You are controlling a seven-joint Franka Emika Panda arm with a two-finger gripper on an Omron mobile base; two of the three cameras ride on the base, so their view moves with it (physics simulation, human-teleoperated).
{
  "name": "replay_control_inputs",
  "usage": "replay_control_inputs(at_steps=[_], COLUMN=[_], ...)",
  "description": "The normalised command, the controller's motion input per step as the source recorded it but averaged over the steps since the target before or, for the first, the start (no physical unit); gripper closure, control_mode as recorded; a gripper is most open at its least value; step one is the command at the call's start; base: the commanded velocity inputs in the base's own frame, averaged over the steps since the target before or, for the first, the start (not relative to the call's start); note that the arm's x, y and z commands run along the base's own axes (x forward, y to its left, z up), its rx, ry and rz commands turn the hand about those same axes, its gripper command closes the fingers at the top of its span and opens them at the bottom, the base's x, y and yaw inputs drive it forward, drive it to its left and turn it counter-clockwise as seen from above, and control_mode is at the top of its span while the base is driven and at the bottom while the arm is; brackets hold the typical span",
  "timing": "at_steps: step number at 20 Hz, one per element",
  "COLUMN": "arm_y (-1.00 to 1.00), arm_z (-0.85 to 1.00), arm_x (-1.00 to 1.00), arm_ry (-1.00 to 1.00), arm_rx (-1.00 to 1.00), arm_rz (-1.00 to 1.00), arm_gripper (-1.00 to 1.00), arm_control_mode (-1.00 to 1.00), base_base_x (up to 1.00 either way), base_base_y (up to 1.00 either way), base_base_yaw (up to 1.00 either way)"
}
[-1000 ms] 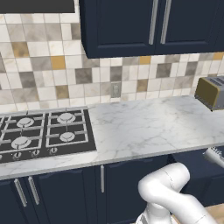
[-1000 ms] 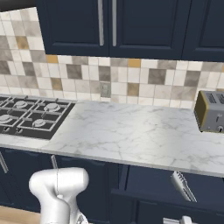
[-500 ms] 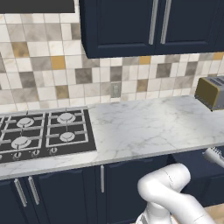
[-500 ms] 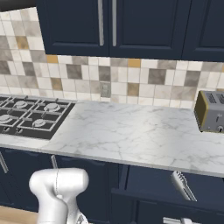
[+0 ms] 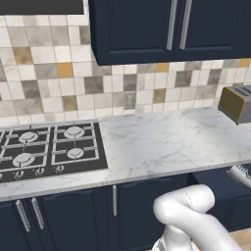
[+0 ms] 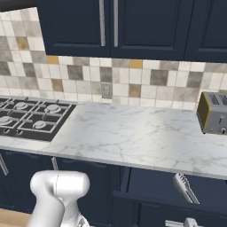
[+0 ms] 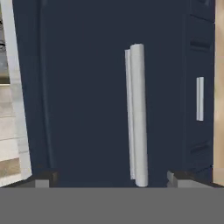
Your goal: Take the tongs from the drawer on the right and place them on the dining counter next to the tray containing the hot dog.
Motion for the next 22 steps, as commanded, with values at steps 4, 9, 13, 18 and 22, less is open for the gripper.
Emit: replay_control_inputs(at_steps=[4,9,13,18,22], arm_y=[0.05,0.07,0.03,0.00,0.00], arm_z=[0.53,0.29,0.05,0.10,0.01], arm_x=[0.00,0.02,0.08,0.09,0.06], arm_ry=[0.18,0.14,0.18,0.20,0.18], arm_rx=[-0.02,-0.01,-0.01,0.00,0.00], arm_rz=[0.00,0.00,0.00,0.00,0.00], arm_gripper=[-1.00,-1.00,-1.00,-1.00,-1.00], arm_control_mode=[-1.00,-1.00,-1.00,-1.00,-1.00], base_base_x=[0.00,0.00,0.00,0.00,0.00], base_base_y=[0.00,0.00,0.00,0.00,0.00], base_base_yaw=[0.00,0.00,0.00,0.00,0.00])
